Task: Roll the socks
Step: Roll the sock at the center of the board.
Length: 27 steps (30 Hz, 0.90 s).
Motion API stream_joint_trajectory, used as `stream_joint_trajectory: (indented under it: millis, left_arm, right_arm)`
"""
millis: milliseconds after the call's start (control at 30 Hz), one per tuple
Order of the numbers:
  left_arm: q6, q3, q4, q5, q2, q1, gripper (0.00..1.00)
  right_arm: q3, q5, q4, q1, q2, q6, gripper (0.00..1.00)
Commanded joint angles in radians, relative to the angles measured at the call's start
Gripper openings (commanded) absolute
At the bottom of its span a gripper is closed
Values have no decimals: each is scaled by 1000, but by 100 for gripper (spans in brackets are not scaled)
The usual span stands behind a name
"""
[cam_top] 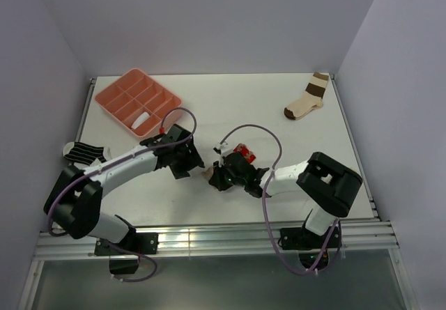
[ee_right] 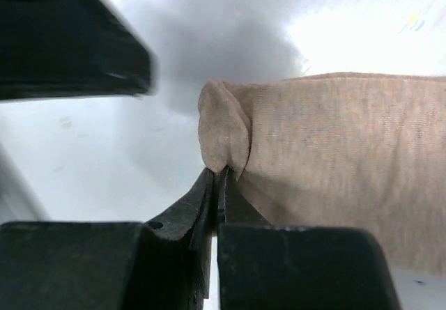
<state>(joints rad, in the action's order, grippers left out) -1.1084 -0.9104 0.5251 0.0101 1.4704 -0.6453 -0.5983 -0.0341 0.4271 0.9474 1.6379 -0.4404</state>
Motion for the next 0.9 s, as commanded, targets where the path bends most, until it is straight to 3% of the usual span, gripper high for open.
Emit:
stream_joint_trajectory:
  millis: [0, 200, 433, 667, 867]
  left_arm:
    - [-60, 73, -114, -6, -84, -4, 70]
    - [-85, 185, -227, 30, -127, -5, 69]
    - [-108, 222, -316, 88, -87, -31, 66]
    - [-103, 179, -326, 102, 13, -79, 59]
    - [-90, 142, -316, 100, 82, -85, 50]
  right_arm:
    - [67, -318, 123, -74, -4, -157, 0]
    - [190, -541, 458, -209, 74, -381, 0]
    - [273, -653, 833, -305, 265, -596, 0]
    - [302, -679, 1007, -341, 387, -698, 0]
    - [298, -673, 971, -348, 398, -681, 0]
